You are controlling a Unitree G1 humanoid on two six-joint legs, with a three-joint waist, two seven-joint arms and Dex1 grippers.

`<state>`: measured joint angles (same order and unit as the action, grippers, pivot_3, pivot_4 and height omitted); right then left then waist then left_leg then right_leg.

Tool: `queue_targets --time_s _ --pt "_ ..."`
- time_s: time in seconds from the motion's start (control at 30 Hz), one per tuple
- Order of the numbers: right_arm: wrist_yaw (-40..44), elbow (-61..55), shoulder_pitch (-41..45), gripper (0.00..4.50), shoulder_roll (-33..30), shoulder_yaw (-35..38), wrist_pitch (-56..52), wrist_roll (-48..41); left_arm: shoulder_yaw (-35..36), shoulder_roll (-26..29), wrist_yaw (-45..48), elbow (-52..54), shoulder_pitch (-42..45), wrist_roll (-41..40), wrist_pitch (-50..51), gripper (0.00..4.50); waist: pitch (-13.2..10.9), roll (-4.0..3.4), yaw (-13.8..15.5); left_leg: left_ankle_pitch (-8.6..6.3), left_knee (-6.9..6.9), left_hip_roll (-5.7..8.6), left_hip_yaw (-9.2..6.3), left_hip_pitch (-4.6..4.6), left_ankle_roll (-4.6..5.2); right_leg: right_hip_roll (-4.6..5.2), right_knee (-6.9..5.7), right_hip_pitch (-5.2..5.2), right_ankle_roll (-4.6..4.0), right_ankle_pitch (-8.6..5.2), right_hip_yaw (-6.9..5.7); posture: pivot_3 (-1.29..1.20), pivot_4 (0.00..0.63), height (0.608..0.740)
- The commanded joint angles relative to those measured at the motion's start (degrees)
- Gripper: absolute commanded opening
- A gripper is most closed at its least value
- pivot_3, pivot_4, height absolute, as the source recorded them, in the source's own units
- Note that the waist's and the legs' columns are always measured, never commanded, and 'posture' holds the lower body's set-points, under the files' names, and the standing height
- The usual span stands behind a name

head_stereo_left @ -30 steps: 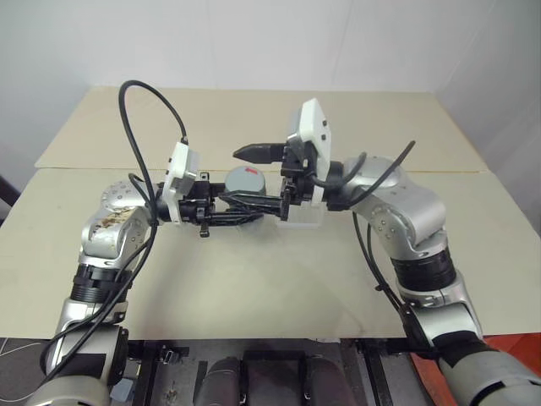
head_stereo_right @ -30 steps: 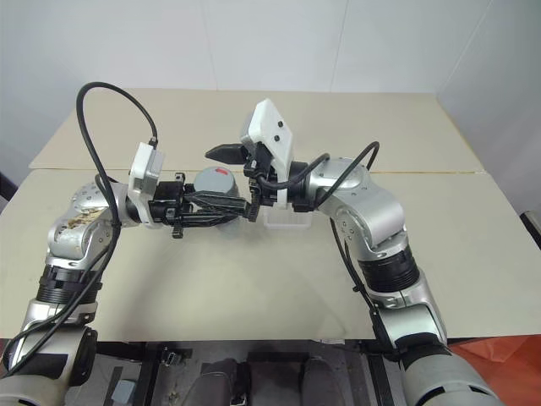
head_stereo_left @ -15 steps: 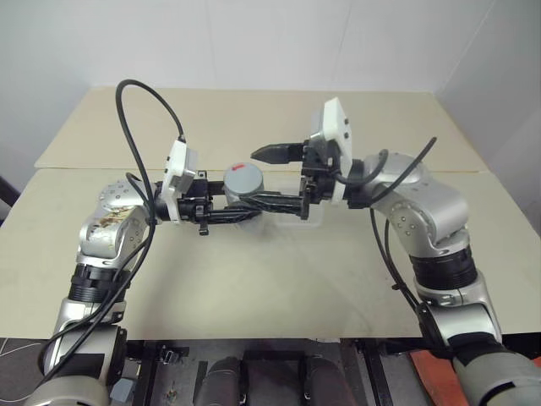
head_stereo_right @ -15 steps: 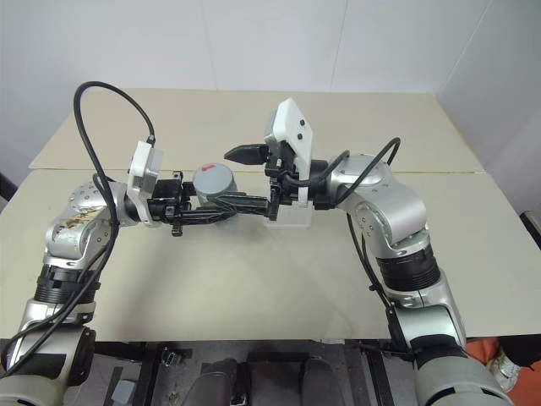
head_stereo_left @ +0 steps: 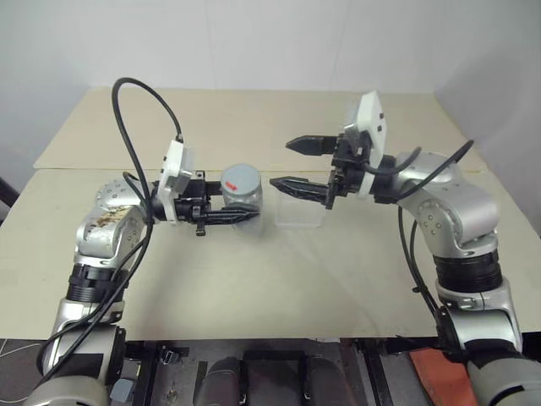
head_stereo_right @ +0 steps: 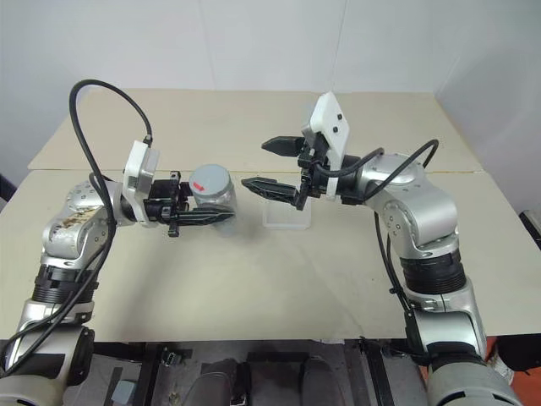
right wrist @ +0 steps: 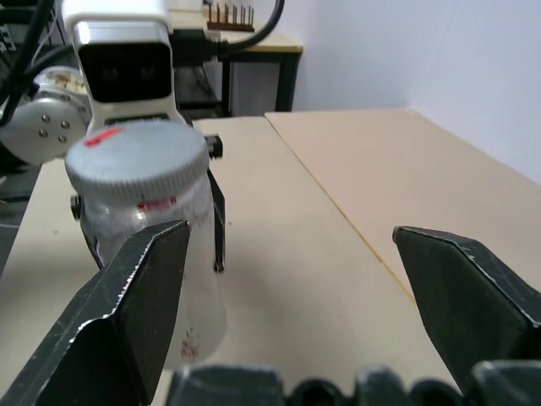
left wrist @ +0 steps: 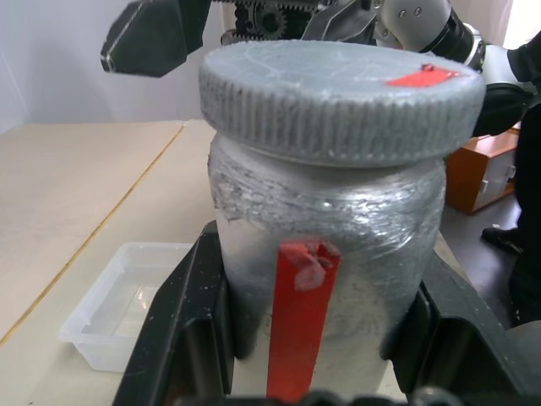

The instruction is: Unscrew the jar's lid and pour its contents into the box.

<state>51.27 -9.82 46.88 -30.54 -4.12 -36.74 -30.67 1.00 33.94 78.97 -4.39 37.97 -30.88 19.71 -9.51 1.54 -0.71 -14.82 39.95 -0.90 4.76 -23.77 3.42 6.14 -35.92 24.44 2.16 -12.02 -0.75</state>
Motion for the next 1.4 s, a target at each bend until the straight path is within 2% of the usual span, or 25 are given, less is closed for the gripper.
queue_targets --time_s 0.03,0.27,0.53,0.83,0.93,1.03,1.07,1.2,1.4 --pt "2.69 -4.44 -0.82 4.47 -1.98 2.06 0.02 -2.49 0.52 -0.11 0.18 0.81 0.78 -0.56 -1.36 1.91 0.00 0.00 0.02 0.00 0.00 0.00 0.00 0.00 0.00 0.00 0.00 0.00 0.00 0.00 0.00 0.00 0.150 0.740" --pt "2.21 -8.96 -0.62 4.47 -0.22 1.53 -1.96 -6.64 0.07 -0.82 -0.37 0.40 0.90 -0.05 -1.56 1.91 0.00 0.00 -0.02 -0.01 0.01 -0.02 -0.02 0.00 0.01 0.00 0.01 0.00 0.00 0.00 0.00 0.00 0.150 0.740" --pt "-1.97 -8.10 2.16 4.47 5.42 -2.86 -3.04 -4.21 -0.29 -1.11 -0.50 0.71 0.98 -0.23 -1.29 1.91 0.00 0.00 -0.04 0.00 0.01 -0.01 -0.02 0.01 -0.01 0.00 -0.05 0.01 0.00 0.00 0.01 0.00 0.150 0.740" --pt "-2.90 -6.24 3.29 4.47 7.44 -4.85 -3.68 -3.36 -0.29 -0.76 -0.83 1.64 0.43 -0.50 -0.79 1.91 0.00 0.00 -0.01 0.00 0.02 0.00 -0.02 0.00 0.00 0.00 -0.04 0.00 0.00 0.00 -0.01 0.00 0.150 0.740" --pt "-2.84 -5.99 3.42 3.89 7.63 -5.18 -3.92 -3.20 -0.20 -0.58 -0.81 1.70 0.38 -0.53 -0.71 1.91 0.00 0.00 -0.02 0.00 0.01 -0.01 -0.02 0.00 0.00 0.00 -0.04 0.01 0.00 0.00 -0.01 0.00 0.150 0.740" --pt "-2.49 -5.61 3.51 2.86 7.67 -5.41 -4.13 -3.31 -0.10 -0.34 -0.75 1.66 0.37 -0.50 -0.73 1.91 0.00 0.00 -0.01 0.00 0.02 0.00 -0.02 0.00 0.00 0.00 -0.03 0.00 0.00 0.00 -0.01 0.00 0.150 0.740" --pt "-2.33 -5.54 3.51 2.75 7.65 -5.28 -4.18 -3.54 -0.10 -0.28 -0.78 1.72 0.32 -0.50 -0.72 1.91 0.00 0.00 -0.01 0.00 0.01 0.00 -0.02 0.00 0.00 0.00 -0.03 0.01 0.00 0.00 -0.01 0.00 0.150 0.740" --pt "-2.81 -4.95 4.37 2.75 8.08 -3.09 -5.81 -5.98 -0.25 -0.11 -0.82 1.91 -0.06 -0.36 -0.82 1.91 0.00 0.00 -0.01 0.00 0.01 0.00 -0.02 0.00 0.00 0.00 -0.03 0.00 0.00 0.00 -0.01 0.00 0.150 0.740" --pt "-5.74 -2.99 7.43 2.75 9.16 5.18 -11.09 -14.31 -0.50 -0.02 -0.92 1.97 -0.73 -0.05 -1.05 1.91 0.00 0.00 0.07 0.00 0.01 -0.02 -0.03 0.00 0.00 0.00 -0.04 0.00 0.00 0.00 -0.01 0.00 0.150 0.740"
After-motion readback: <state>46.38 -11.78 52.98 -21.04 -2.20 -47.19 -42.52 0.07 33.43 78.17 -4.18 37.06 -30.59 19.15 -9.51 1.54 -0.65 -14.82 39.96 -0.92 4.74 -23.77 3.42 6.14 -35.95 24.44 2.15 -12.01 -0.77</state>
